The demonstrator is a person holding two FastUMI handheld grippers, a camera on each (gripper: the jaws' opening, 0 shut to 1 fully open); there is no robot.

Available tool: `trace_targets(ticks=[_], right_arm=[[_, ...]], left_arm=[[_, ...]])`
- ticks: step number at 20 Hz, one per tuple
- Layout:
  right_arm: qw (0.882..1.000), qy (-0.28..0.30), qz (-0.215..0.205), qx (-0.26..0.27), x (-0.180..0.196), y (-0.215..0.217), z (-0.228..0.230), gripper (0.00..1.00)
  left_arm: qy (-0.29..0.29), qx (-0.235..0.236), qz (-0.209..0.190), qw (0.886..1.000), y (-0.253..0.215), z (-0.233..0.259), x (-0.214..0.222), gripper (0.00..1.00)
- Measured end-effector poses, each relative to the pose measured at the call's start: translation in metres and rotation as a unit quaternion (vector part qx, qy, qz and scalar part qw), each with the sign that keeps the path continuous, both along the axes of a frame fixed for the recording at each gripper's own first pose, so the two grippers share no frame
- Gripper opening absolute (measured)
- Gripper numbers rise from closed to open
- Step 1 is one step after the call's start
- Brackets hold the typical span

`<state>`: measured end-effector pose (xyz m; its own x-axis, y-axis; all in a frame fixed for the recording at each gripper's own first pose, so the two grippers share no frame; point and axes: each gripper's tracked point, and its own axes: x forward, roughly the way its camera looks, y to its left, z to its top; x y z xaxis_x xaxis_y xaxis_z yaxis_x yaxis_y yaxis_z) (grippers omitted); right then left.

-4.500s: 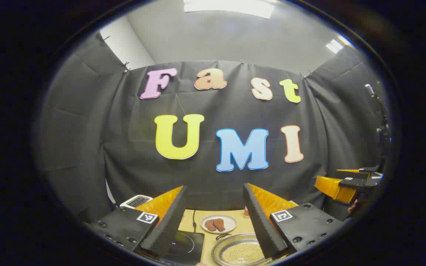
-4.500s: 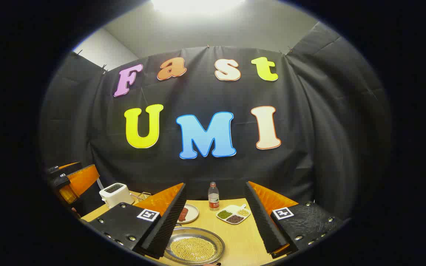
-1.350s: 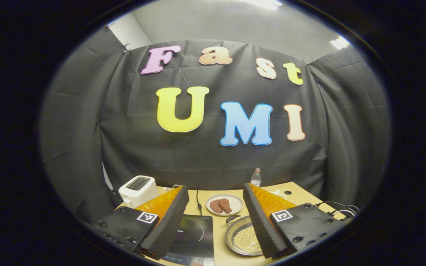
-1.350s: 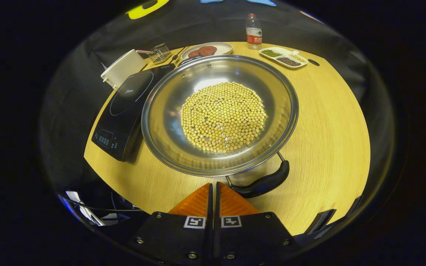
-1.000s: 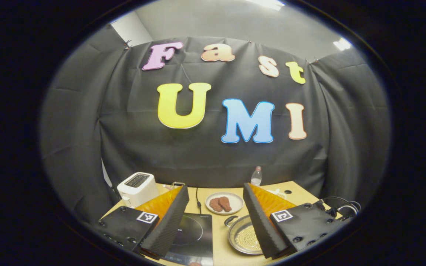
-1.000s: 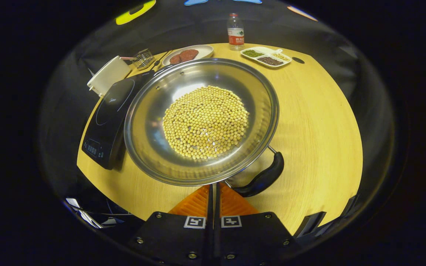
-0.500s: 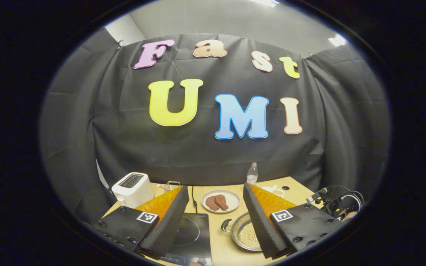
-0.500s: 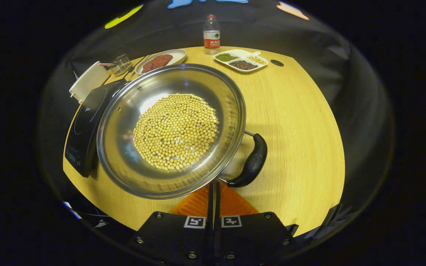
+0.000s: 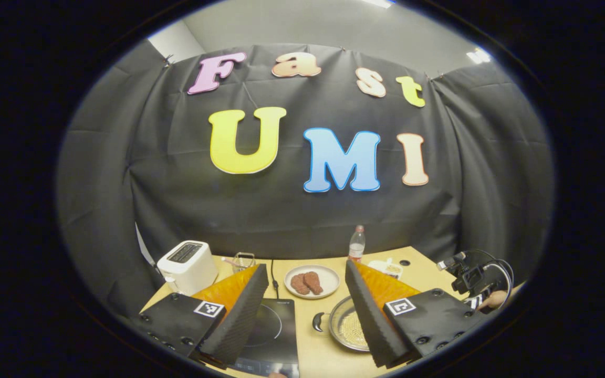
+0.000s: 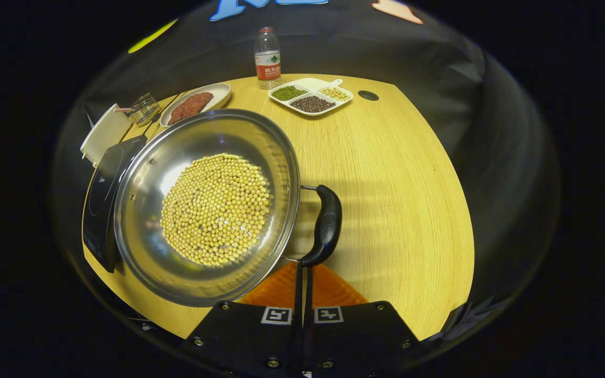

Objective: First push the handle of the pot to place it horizontally, then grasp the pot with both hands and set it on the induction cooktop.

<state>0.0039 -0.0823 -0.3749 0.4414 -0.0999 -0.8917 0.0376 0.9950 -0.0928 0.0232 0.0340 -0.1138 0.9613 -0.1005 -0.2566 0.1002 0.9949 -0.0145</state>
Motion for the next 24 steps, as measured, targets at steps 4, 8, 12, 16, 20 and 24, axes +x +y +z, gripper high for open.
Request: trace_targets(ticks=[4, 8, 12, 16, 20, 24], right_arm=[[1.000, -0.007, 0.002, -0.010, 0.017, -0.008, 0.001, 0.01], [1.000, -0.013, 0.008, -0.014, 0.023, -0.011, 0.001, 0.01], [1.000, -0.017, 0.000, -0.012, 0.025, -0.013, 0.001, 0.01], [0.999, -0.046, -0.025, -0.010, 0.008, -0.014, 0.018, 0.01], [0.995, -0.082, -0.062, 0.001, -0.025, -0.002, 0.047, 0.02], [0.985, -0.157, -0.073, 0.020, -0.034, 0.023, 0.092, 0.22]], left_arm=[[0.010, 0.004, 0.000, 1.000, -0.001, -0.009, -0.001, 0.93], [0.018, 0.001, 0.001, 1.000, -0.003, -0.018, -0.003, 0.93], [0.031, -0.003, -0.005, 1.000, -0.006, -0.029, -0.001, 0.93], [0.036, -0.009, -0.017, 0.999, -0.007, -0.039, 0.001, 0.94], [0.045, -0.022, -0.045, 0.998, -0.015, -0.049, 0.005, 0.96], [0.046, -0.025, -0.080, 0.995, -0.024, -0.058, 0.005, 0.93]])
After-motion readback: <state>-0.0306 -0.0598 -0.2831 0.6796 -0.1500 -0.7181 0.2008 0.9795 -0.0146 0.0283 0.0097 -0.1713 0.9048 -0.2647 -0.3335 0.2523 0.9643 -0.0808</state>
